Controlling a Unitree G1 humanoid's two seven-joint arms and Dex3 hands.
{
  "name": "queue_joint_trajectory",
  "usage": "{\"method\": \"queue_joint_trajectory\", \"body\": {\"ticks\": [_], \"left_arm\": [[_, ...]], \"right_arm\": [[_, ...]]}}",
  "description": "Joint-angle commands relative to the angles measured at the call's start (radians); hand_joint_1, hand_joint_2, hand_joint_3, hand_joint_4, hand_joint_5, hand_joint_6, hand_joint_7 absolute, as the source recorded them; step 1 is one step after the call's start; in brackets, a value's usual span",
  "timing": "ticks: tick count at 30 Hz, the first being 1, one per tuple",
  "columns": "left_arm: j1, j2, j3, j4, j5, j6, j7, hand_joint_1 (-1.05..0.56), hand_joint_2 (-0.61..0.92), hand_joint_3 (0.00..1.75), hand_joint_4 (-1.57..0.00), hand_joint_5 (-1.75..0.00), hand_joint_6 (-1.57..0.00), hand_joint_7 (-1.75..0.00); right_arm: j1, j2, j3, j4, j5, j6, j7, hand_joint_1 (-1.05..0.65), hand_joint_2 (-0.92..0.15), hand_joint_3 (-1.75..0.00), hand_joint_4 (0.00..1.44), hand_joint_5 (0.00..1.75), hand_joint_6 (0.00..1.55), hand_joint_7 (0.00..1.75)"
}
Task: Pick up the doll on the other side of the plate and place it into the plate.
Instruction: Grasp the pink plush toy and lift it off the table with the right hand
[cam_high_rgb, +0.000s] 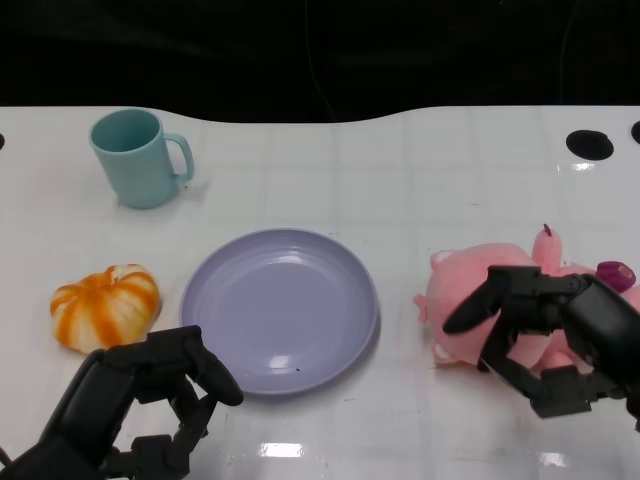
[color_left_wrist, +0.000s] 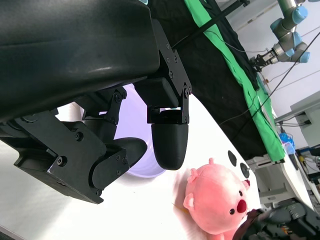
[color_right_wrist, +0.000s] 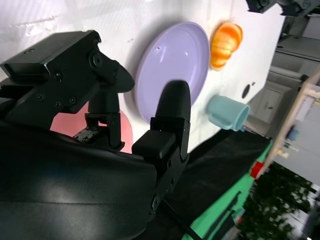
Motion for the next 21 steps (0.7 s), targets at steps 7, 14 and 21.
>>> {"method": "queue_joint_trajectory", "body": {"ticks": [7,14,21], "left_arm": [[-0.015,0.016,0.009,0.010,0.003,-0.004,-0.011,-0.04,0.53,1.10,-0.76,-1.57,-0.83,-1.15],[-0.013,0.010,0.003,0.006,0.016,0.002,-0.004,-0.04,0.52,1.11,-0.77,-1.57,-0.83,-1.17],[-0.010,0.008,0.004,0.003,0.012,0.003,-0.005,-0.03,0.52,1.12,-0.77,-1.56,-0.83,-1.16]], "right_arm": [[-0.034,-0.063,-0.028,-0.001,-0.119,-0.073,-0.060,-0.38,-0.86,-0.10,0.02,0.64,0.15,0.21],[-0.047,-0.137,-0.043,-0.053,-0.268,-0.040,-0.090,-0.54,-0.89,-0.02,0.00,0.31,0.04,0.09],[-0.059,-0.183,-0.025,-0.121,-0.403,0.042,-0.083,-0.66,-0.87,0.00,0.00,0.26,0.09,0.10]]}}
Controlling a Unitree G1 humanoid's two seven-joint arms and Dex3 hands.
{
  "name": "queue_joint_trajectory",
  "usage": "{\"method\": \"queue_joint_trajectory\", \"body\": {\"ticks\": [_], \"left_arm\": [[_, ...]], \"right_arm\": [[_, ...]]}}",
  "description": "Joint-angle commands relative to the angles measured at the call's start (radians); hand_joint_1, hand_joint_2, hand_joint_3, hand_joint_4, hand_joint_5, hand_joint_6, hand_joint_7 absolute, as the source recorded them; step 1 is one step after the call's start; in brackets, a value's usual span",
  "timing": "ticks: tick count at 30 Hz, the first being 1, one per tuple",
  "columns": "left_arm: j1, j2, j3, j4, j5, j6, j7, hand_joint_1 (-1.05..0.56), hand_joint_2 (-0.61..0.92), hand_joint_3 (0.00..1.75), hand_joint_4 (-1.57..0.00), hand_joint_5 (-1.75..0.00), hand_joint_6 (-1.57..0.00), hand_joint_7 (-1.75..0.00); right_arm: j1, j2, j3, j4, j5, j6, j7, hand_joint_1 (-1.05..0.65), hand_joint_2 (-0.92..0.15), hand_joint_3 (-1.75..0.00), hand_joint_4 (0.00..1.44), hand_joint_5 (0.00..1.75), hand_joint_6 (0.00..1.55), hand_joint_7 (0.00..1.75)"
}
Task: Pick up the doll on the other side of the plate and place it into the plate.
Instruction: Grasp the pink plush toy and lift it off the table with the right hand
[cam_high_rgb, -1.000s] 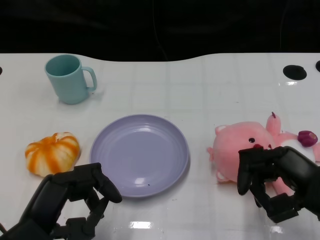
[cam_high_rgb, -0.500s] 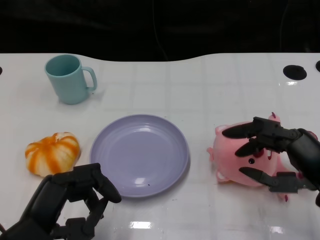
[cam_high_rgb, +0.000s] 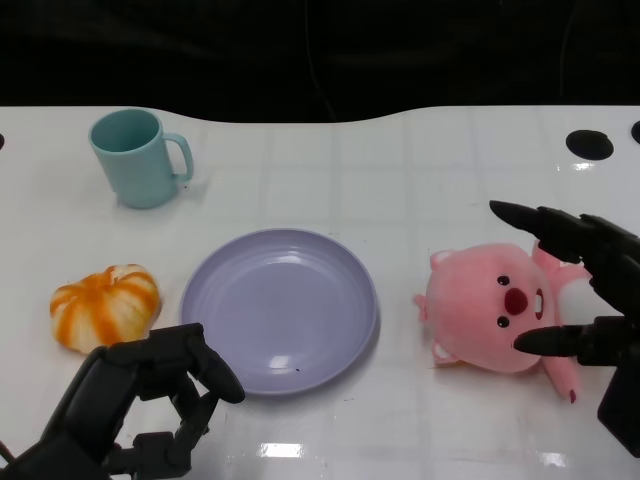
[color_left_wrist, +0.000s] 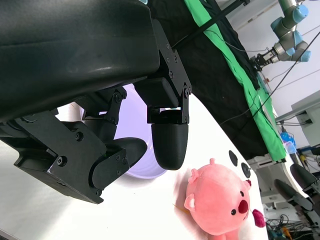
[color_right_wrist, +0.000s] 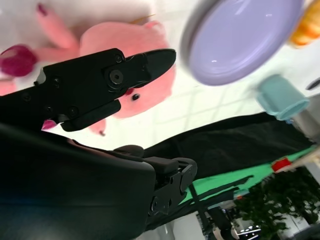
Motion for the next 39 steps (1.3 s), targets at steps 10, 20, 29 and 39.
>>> {"method": "queue_joint_trajectory", "body": {"ticks": [10,20,29,39], "left_arm": [[0.004,0.009,0.008,-0.009,0.004,0.005,-0.005,-0.06,0.52,1.11,-0.77,-1.55,-0.83,-1.16],[0.013,0.007,0.005,-0.013,0.014,-0.004,0.000,-0.05,0.52,1.11,-0.77,-1.54,-0.84,-1.14],[0.021,0.007,0.008,-0.027,0.016,0.003,-0.002,-0.06,0.51,1.12,-0.78,-1.54,-0.85,-1.14],[0.028,0.004,0.005,-0.049,0.012,0.026,-0.004,-0.07,0.52,1.11,-0.76,-1.55,-0.84,-1.14]], "right_arm": [[-0.092,-0.051,0.100,-0.029,-0.205,0.177,0.087,-0.67,-0.83,0.00,0.00,0.28,0.15,0.08],[-0.185,-0.037,0.184,0.170,-0.270,0.146,0.033,-0.70,-0.84,-0.01,0.01,0.30,0.19,0.04],[-0.293,-0.013,0.264,0.397,-0.294,0.127,-0.006,-0.73,-0.90,-0.01,0.02,0.29,0.18,0.02],[-0.451,0.052,0.359,0.734,-0.294,0.080,-0.038,-0.77,-0.92,-0.04,0.06,0.25,0.20,0.01]]}}
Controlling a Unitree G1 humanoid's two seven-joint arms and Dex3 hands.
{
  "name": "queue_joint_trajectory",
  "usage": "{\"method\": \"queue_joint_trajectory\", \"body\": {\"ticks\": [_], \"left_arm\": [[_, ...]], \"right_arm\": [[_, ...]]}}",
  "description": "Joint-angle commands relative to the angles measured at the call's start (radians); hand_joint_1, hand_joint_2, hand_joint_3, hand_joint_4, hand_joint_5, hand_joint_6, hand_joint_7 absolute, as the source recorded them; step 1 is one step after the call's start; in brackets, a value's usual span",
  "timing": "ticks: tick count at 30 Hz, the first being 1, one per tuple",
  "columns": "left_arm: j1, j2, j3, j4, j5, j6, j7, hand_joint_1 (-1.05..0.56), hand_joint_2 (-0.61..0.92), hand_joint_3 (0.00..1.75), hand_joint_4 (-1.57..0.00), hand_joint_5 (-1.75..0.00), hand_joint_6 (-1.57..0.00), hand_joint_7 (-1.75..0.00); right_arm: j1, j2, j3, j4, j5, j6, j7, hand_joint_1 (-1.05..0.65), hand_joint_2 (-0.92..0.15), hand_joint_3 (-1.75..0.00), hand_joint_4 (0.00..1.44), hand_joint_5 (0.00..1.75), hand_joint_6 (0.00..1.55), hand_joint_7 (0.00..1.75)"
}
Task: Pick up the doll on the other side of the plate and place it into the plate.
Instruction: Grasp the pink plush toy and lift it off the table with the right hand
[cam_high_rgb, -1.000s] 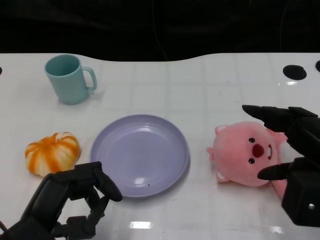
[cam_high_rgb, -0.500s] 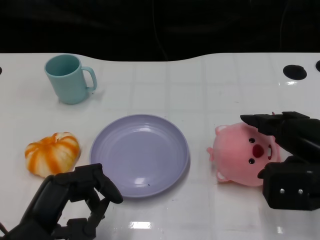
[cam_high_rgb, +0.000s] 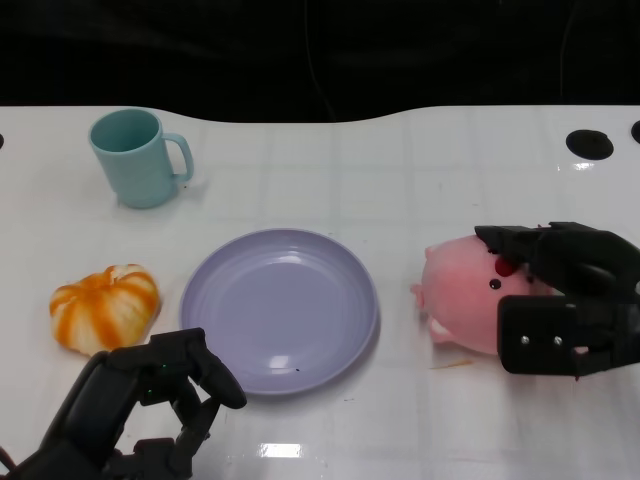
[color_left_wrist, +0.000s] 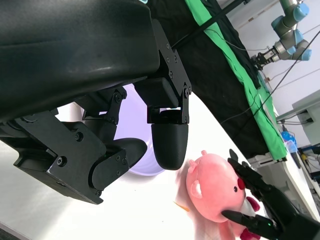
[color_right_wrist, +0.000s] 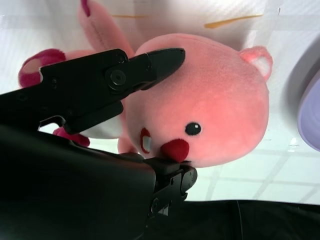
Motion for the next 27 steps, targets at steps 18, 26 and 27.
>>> {"method": "queue_joint_trajectory", "body": {"ticks": [18,26,27], "left_arm": [[0.009,-0.001,0.001,-0.038,0.016,0.021,0.002,-0.07,0.53,1.09,-0.77,-1.56,-0.84,-1.14],[0.005,-0.002,-0.001,-0.038,0.019,0.026,0.002,-0.07,0.52,1.10,-0.77,-1.55,-0.84,-1.15],[0.004,-0.003,-0.001,-0.038,0.018,0.025,0.002,-0.07,0.52,1.10,-0.77,-1.54,-0.84,-1.15]], "right_arm": [[-0.167,0.154,0.009,0.554,0.097,-0.199,-0.376,-0.08,-0.65,-0.68,0.84,1.43,1.03,0.73],[-0.173,0.144,0.037,0.563,0.079,-0.222,-0.442,-0.13,-0.52,-0.90,0.86,1.74,0.89,1.29],[-0.171,0.141,0.039,0.562,0.078,-0.235,-0.459,-0.14,-0.50,-0.95,0.87,1.75,0.88,1.31]]}}
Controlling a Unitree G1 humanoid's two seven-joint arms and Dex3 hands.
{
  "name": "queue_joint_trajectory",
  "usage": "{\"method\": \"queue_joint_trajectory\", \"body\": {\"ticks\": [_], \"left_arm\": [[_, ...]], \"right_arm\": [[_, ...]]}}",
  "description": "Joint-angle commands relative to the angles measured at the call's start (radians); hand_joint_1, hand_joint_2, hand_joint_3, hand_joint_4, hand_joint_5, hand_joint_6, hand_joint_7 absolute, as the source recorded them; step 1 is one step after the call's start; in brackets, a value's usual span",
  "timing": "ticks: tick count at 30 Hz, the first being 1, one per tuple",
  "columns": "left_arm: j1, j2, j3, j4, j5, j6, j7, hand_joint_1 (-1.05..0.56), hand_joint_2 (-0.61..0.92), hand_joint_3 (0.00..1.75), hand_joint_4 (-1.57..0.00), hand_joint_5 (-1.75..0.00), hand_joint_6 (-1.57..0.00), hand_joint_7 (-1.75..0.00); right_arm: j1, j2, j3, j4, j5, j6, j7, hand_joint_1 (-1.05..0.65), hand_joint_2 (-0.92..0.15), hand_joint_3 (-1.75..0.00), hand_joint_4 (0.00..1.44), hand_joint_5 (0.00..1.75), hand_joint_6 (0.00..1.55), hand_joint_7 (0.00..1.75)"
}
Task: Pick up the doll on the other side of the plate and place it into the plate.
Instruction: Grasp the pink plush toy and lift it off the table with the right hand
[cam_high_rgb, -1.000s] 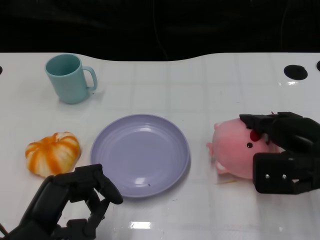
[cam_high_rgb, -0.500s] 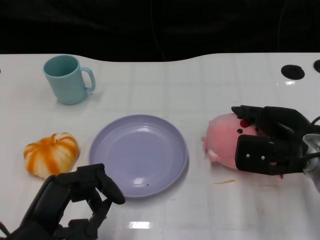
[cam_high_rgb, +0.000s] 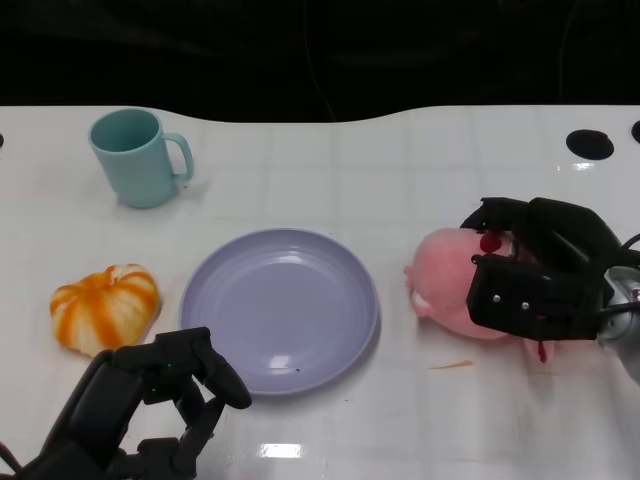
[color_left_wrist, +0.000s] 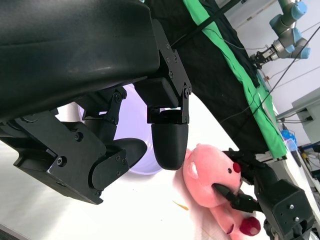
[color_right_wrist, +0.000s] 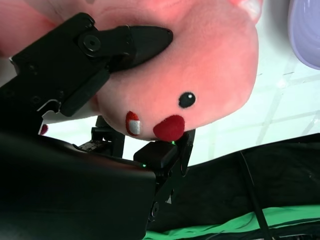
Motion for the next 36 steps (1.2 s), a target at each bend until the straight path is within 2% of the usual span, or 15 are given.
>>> {"method": "queue_joint_trajectory", "body": {"ticks": [1,3,4,7,15,24,31,36], "left_arm": [[0.000,0.002,0.004,-0.008,-0.002,0.006,0.001,-0.07,0.51,1.11,-0.77,-1.54,-0.84,-1.15],[-0.003,0.003,0.004,-0.004,0.002,0.000,0.002,-0.06,0.51,1.11,-0.78,-1.54,-0.84,-1.15],[-0.003,0.004,0.003,-0.003,0.007,-0.002,0.003,-0.07,0.51,1.11,-0.78,-1.54,-0.84,-1.15],[-0.003,0.004,0.004,-0.006,0.007,0.007,0.002,-0.07,0.51,1.12,-0.78,-1.55,-0.84,-1.15],[-0.005,0.002,0.004,-0.003,0.000,0.011,0.000,-0.06,0.50,1.13,-0.78,-1.54,-0.84,-1.15],[-0.013,0.003,0.002,0.014,0.009,-0.007,0.003,-0.05,0.50,1.12,-0.78,-1.54,-0.84,-1.15],[-0.021,0.003,0.000,0.029,0.015,-0.015,0.006,-0.06,0.51,1.11,-0.78,-1.55,-0.84,-1.14],[-0.023,0.001,-0.003,0.034,0.019,-0.014,0.008,-0.06,0.51,1.11,-0.78,-1.54,-0.84,-1.14]], "right_arm": [[0.036,-0.011,0.011,0.021,-0.014,-0.022,-0.036,-0.14,-0.49,-0.96,0.87,1.75,0.88,1.31],[0.041,-0.010,0.003,0.012,-0.003,-0.033,-0.051,-0.15,-0.46,-1.04,0.89,1.75,0.86,1.39],[0.044,-0.010,-0.003,0.004,0.003,-0.036,-0.055,-0.15,-0.43,-1.11,0.90,1.75,0.81,1.51],[0.052,-0.013,-0.013,-0.020,0.015,-0.052,-0.061,-0.15,-0.42,-1.15,0.89,1.75,0.77,1.61],[0.086,-0.011,-0.059,-0.096,0.045,-0.107,-0.112,-0.10,-0.40,-1.19,0.87,1.75,0.76,1.66],[0.122,-0.023,-0.111,-0.230,0.056,-0.144,-0.141,-0.07,-0.35,-1.36,0.91,1.75,0.74,1.75],[0.124,-0.011,-0.143,-0.320,0.074,-0.146,-0.115,-0.06,-0.28,-1.48,0.94,1.75,0.76,1.75],[0.105,0.013,-0.143,-0.349,0.102,-0.157,-0.085,-0.05,-0.26,-1.50,0.94,1.75,0.75,1.75]]}}
